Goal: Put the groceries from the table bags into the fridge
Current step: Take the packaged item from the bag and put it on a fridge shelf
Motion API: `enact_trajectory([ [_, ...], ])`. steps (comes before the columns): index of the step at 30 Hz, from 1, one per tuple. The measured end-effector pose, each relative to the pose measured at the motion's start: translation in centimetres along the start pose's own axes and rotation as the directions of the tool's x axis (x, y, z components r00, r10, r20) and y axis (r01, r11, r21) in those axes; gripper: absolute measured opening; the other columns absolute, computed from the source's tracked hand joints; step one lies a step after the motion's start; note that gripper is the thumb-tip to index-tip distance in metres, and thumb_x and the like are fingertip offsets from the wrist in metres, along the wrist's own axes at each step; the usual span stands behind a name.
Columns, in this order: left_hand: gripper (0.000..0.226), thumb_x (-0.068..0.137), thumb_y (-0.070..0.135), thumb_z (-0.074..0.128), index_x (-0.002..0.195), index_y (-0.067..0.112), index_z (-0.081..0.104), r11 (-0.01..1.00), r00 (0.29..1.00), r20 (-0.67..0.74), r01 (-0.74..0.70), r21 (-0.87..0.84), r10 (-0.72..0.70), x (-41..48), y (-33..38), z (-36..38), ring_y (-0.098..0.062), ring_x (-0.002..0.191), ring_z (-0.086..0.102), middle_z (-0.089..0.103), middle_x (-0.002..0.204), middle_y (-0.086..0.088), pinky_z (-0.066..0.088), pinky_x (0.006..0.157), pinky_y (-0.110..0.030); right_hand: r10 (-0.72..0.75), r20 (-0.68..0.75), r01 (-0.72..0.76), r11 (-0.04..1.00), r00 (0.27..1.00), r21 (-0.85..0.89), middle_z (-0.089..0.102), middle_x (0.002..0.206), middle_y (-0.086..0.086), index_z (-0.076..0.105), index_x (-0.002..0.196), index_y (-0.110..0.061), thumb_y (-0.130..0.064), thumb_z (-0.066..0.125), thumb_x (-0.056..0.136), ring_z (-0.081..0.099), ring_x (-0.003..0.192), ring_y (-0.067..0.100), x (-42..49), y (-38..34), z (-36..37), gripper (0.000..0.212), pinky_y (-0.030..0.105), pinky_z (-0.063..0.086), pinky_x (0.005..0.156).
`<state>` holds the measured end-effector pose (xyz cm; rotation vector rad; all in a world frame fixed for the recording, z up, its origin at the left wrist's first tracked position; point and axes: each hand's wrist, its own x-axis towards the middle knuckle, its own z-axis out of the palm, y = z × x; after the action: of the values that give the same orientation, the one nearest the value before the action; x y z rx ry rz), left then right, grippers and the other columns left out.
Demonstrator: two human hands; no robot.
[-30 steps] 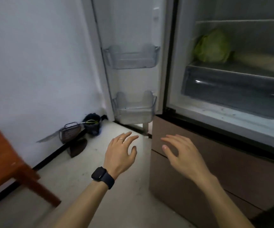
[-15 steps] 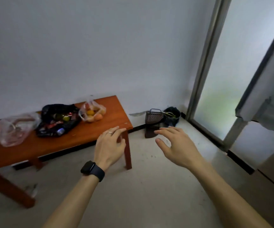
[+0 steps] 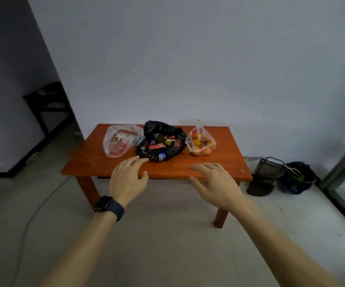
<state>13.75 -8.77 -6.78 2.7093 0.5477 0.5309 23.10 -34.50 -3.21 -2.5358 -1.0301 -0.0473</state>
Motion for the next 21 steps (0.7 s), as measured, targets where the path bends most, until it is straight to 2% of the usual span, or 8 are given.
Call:
enact_trajectory([
  [9,0.044,0.093,0.033,0.056,0.136,0.034,0.053,0.994,0.997,0.018,0.076,0.074,-0.078,8.3,-11.5,0.8,-0.02,0.13,0.047,0.053,0.142,0.004,0.044,0.105,-0.043,-0.08,0.091,0.074,0.995,0.993,0.071,0.053,0.146,-0.005,0.049,0.143,-0.031,-0.051,0.047,0.099,0.042,0.137,0.022,14.2,-4.1,9.2,0.048,0.044,0.043,0.108],
  [15,0.044,0.091,0.029,0.057,0.135,0.032,0.056,0.99,0.994,0.069,0.074,0.12,-0.083,18.7,-17.2,2.6,-0.022,0.129,0.049,0.054,0.142,0.002,0.044,0.103,-0.041,-0.082,0.156,0.063,0.991,0.984,0.119,0.051,0.146,-0.005,0.047,0.144,-0.032,-0.051,0.047,0.099,0.046,0.132,0.023,26.5,-4.9,14.3,0.048,0.042,0.045,0.105],
  [21,0.047,0.092,0.027,0.059,0.138,0.032,0.053,0.986,0.991,0.116,0.051,0.157,-0.069,27.6,-22.3,4.7,-0.023,0.133,0.046,0.051,0.146,0.0,0.04,0.109,-0.042,-0.052,0.21,0.01,0.981,0.976,0.194,0.048,0.148,-0.003,0.046,0.145,-0.03,-0.047,0.05,0.1,0.043,0.136,0.02,36.7,-4.7,18.9,0.048,0.037,0.041,0.109],
])
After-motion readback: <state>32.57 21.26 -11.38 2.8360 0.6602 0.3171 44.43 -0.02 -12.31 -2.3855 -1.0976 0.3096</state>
